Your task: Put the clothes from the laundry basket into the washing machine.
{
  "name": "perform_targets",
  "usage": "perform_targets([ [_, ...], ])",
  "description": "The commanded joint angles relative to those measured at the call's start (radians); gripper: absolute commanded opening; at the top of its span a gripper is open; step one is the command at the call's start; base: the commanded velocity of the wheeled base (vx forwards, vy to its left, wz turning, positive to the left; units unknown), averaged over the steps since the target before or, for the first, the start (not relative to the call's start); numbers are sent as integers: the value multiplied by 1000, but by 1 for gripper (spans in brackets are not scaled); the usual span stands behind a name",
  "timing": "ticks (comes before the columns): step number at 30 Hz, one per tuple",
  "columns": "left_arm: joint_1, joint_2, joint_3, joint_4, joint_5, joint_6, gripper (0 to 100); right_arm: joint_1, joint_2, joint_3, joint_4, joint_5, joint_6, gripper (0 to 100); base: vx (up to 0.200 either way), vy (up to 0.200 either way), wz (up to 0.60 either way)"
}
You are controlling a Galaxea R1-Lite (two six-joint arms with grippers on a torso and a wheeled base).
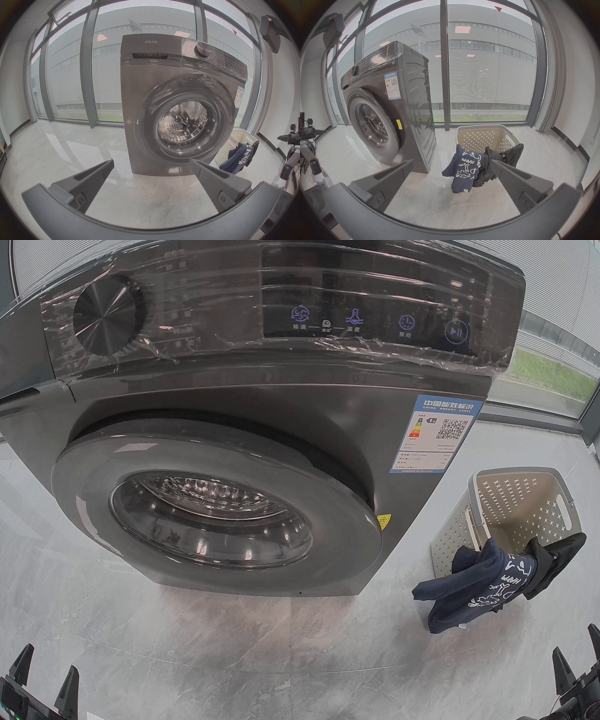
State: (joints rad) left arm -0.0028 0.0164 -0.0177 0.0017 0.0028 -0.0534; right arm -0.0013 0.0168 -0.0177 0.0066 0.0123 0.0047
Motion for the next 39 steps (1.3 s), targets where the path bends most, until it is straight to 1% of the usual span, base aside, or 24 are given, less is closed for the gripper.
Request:
perform_targets([
  [1,0,-7,16,0,0,0,100,0,-17,16,0,0,0,100,0,0,0],
  [4,0,-7,16,0,0,0,100,0,-17,16,0,0,0,100,0,0,0],
  [10,0,-7,16,0,0,0,100,0,-17,16,0,1,0,100,0,200,0],
  [17,0,-7,16,0,0,0,100,-3,-15,16,0,-6,0,100,0,0,0],
  [23,0,-7,16,0,0,0,100,-2,-17,16,0,-6,1,100,0,0,600],
  [39,0,-7,16,0,0,0,100,0,-17,16,0,-5,1,100,0,0,0],
])
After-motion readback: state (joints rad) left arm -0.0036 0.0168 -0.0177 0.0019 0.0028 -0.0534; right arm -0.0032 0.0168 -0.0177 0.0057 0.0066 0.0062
